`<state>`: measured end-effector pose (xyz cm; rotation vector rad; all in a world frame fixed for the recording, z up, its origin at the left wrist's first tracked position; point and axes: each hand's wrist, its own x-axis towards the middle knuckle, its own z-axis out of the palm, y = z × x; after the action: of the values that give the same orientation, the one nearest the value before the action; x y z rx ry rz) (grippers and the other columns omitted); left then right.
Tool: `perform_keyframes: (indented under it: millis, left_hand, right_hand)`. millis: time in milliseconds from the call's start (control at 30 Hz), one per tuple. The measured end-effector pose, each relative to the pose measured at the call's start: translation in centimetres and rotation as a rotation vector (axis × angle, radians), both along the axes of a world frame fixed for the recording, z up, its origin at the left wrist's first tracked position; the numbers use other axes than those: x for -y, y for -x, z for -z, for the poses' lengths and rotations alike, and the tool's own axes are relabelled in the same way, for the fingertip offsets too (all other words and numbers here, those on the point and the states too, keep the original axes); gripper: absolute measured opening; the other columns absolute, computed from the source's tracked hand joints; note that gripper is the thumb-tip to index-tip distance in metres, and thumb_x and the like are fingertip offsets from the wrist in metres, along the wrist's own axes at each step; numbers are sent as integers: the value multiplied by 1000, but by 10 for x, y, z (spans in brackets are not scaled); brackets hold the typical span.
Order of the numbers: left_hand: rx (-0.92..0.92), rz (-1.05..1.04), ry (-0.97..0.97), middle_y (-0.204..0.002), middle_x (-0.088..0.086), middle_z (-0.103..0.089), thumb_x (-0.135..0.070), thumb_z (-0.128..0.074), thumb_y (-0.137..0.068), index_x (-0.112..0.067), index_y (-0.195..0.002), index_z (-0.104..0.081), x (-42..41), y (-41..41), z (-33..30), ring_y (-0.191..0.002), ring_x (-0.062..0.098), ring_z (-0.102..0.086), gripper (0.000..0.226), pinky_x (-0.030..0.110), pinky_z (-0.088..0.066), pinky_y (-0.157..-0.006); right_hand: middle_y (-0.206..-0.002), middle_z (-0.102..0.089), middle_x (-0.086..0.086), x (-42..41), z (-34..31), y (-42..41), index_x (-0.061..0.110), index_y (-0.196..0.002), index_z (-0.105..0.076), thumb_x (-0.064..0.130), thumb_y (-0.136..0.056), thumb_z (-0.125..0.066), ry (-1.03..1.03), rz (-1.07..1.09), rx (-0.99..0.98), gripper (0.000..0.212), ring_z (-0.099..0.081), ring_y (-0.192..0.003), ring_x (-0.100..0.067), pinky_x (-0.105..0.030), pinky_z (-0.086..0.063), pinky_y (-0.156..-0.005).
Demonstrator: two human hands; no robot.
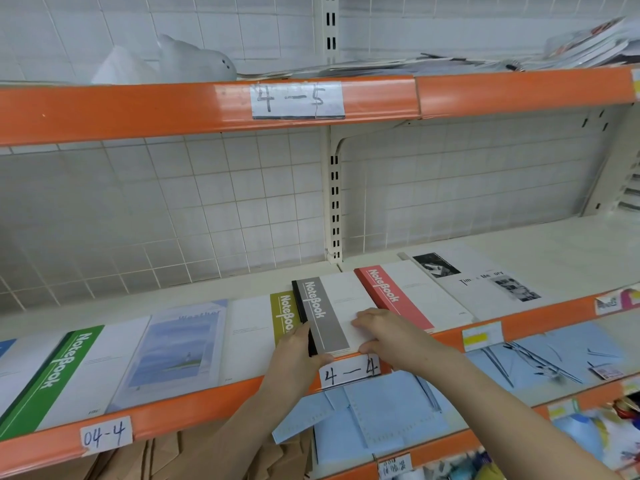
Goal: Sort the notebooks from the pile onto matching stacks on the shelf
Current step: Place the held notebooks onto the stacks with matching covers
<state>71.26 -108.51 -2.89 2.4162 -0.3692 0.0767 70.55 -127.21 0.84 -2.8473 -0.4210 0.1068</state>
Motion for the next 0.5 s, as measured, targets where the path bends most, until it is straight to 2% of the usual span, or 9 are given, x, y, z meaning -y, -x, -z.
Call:
perform_keyframes:
  millis: [100, 267, 367, 500]
  left_hand:
    - [-1, 19, -61, -140, 1, -49, -23, -64, -90, -17, -141, -41, -2, 3, -1, -126, 16, -45, 56, 23, -37, -102]
    - [13, -29, -10, -138, 1, -49, -24, -55, -96, -19, -137, -45, -27, 9, -14, -123, 15, -48, 44, 24, -38, -99]
    - [44, -75, -3, -125, -2, -59, -22, -50, -98, -19, -126, -56, -59, 12, -26, -112, 9, -54, 29, 24, -43, -95]
    - [25, -198, 8, -111, -4, -67, -21, -50, -98, -21, -113, -64, -120, 20, -41, -98, 7, -59, 21, 26, -48, -90]
  right_hand:
    - [-147, -39, -4, 2, -2, 1, 13, -142, -40, 26, -94, -56, 1, -13, -7, 52, -36, -134, -20, -32, -31, -109]
    - [-127, -58, -1, -8, -12, -3, 17, -128, -57, 18, -99, -40, -96, -26, 139, 33, -52, -117, -16, -28, -41, -98]
    - [-119, -62, -1, -33, -21, -8, 17, -121, -62, 18, -100, -41, -162, -76, 197, 30, -56, -110, -16, -28, -43, -93]
    - [-122, -62, -1, -88, -26, -19, 14, -121, -62, 15, -100, -40, -210, -184, 199, 30, -56, -112, -14, -21, -41, -93]
